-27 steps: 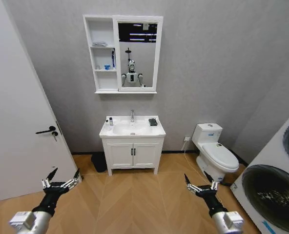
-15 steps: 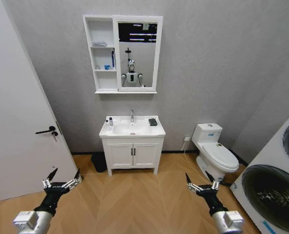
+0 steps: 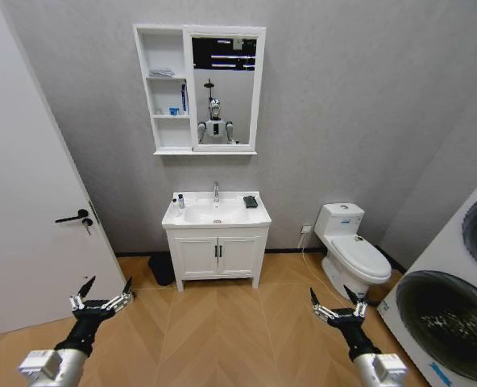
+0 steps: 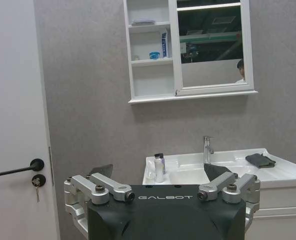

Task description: Move facial cleanser and shampoo from washbasin to cabinet, then wipe washbasin with towel.

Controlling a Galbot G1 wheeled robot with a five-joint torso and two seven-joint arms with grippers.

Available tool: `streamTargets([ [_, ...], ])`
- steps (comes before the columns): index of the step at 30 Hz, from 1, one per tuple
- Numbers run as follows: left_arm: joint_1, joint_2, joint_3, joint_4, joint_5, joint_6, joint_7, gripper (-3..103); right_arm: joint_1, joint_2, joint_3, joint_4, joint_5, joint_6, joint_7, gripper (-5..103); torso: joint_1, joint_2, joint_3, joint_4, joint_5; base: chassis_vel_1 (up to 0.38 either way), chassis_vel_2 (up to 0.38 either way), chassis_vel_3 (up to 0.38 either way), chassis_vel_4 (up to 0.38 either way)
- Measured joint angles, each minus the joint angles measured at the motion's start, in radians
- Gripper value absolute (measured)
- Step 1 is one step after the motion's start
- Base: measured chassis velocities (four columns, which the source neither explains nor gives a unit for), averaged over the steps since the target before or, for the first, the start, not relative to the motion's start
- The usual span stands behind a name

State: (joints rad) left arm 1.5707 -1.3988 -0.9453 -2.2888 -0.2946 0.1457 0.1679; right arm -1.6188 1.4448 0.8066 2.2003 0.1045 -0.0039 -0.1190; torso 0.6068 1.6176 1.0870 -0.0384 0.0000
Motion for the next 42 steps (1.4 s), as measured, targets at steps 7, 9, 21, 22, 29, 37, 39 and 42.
streamTargets([
  [7, 0.012, -0.005, 0.000, -0.010, 0.005, 0.001, 0.002, 100, -0.020, 0.004, 0.007, -0.003, 0.000, 0.019, -0.008, 100, 0.000, 0.000, 0.000, 0.0000, 0.0000, 0.000, 0.000, 0.000, 0.000],
  [9, 0.014, -0.006, 0.001, -0.014, 0.007, 0.001, 0.003, 100, -0.025, 0.005, 0.007, -0.004, -0.001, 0.025, -0.009, 100, 0.000, 0.000, 0.000, 0.0000, 0.0000, -0.026, 0.016, 0.016, -0.020],
  [21, 0.014, -0.012, 0.012, -0.028, 0.018, 0.004, 0.004, 100, -0.034, 0.001, 0.008, -0.012, -0.011, 0.039, -0.009, 100, 0.000, 0.000, 0.000, 0.0002, 0.0000, -0.147, 0.155, 0.151, -0.152],
  [22, 0.014, -0.013, 0.014, -0.029, 0.019, 0.006, 0.004, 100, -0.034, 0.001, 0.007, -0.014, -0.011, 0.040, -0.009, 100, 0.000, 0.000, 0.000, 0.0001, -0.0003, -0.240, 0.237, 0.260, -0.230],
  [29, 0.010, -0.015, 0.017, -0.031, 0.023, 0.012, 0.001, 100, -0.029, -0.003, 0.006, -0.025, -0.011, 0.046, -0.009, 100, 0.000, 0.000, 0.000, 0.0002, 0.0004, -0.266, 0.259, 0.277, -0.281],
  [37, 0.010, -0.020, 0.020, -0.037, 0.024, 0.018, 0.000, 100, -0.023, -0.004, 0.000, -0.019, -0.009, 0.046, -0.013, 100, 0.000, 0.000, 0.000, -0.0004, -0.0009, -0.350, 0.332, 0.362, -0.349],
  [39, 0.011, -0.022, 0.020, -0.037, 0.024, 0.018, 0.001, 100, -0.023, -0.004, -0.001, -0.018, -0.010, 0.045, -0.014, 100, 0.000, 0.000, 0.000, 0.0000, 0.0005, -0.390, 0.372, 0.368, -0.397],
  [42, 0.011, -0.027, 0.021, -0.036, 0.026, 0.018, 0.001, 100, -0.023, -0.005, -0.004, -0.017, -0.014, 0.042, -0.015, 100, 0.000, 0.000, 0.000, 0.0000, -0.0004, -0.345, 0.371, 0.365, -0.348],
])
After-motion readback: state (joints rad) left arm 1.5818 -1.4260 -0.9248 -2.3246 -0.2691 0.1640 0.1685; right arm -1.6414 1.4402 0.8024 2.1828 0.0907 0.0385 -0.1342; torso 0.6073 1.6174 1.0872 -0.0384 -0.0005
